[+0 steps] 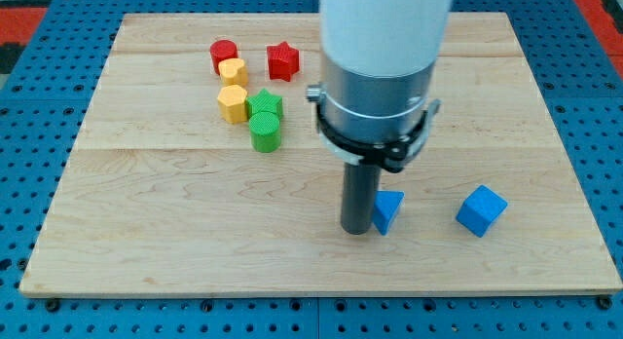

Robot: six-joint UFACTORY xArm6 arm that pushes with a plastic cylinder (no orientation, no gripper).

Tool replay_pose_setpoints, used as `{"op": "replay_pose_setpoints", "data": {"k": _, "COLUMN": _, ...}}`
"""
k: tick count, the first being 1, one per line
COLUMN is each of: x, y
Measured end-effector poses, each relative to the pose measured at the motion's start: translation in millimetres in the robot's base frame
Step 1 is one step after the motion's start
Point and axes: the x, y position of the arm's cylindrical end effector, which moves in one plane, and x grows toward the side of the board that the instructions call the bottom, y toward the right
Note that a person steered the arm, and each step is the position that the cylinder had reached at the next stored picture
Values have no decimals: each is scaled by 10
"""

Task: Move the green circle to the left side of the blue triangle

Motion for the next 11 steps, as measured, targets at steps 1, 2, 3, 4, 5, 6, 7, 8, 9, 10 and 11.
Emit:
{"op": "replay_pose_setpoints", "data": {"k": 1, "x": -3, "y": 0}}
{"op": "replay_pose_setpoints", "data": {"k": 2, "x": -110, "y": 5}}
{"op": "replay_pose_setpoints", "data": {"k": 3, "x": -147, "y": 17}}
{"op": "replay_pose_setpoints", "data": {"k": 4, "x": -376, "y": -470}}
{"op": "replay_pose_setpoints", "data": {"k": 5, "x": -982, "y": -304}}
{"op": "replay_pose_setpoints", "data": {"k": 6, "x": -1481, "y": -336}}
{"op": "replay_pose_setpoints", "data": {"k": 7, "x": -1741, "y": -1210}}
{"op": "replay_pose_setpoints", "data": {"k": 8, "x": -1726, "y": -1476}}
{"op": "replay_pose_setpoints", "data": {"k": 9, "x": -1441, "y": -1153}}
{"op": "replay_pose_setpoints", "data": {"k": 10, "x": -1021, "y": -907}}
{"op": "replay_pose_setpoints", "data": {"k": 11, "x": -1080, "y": -694}}
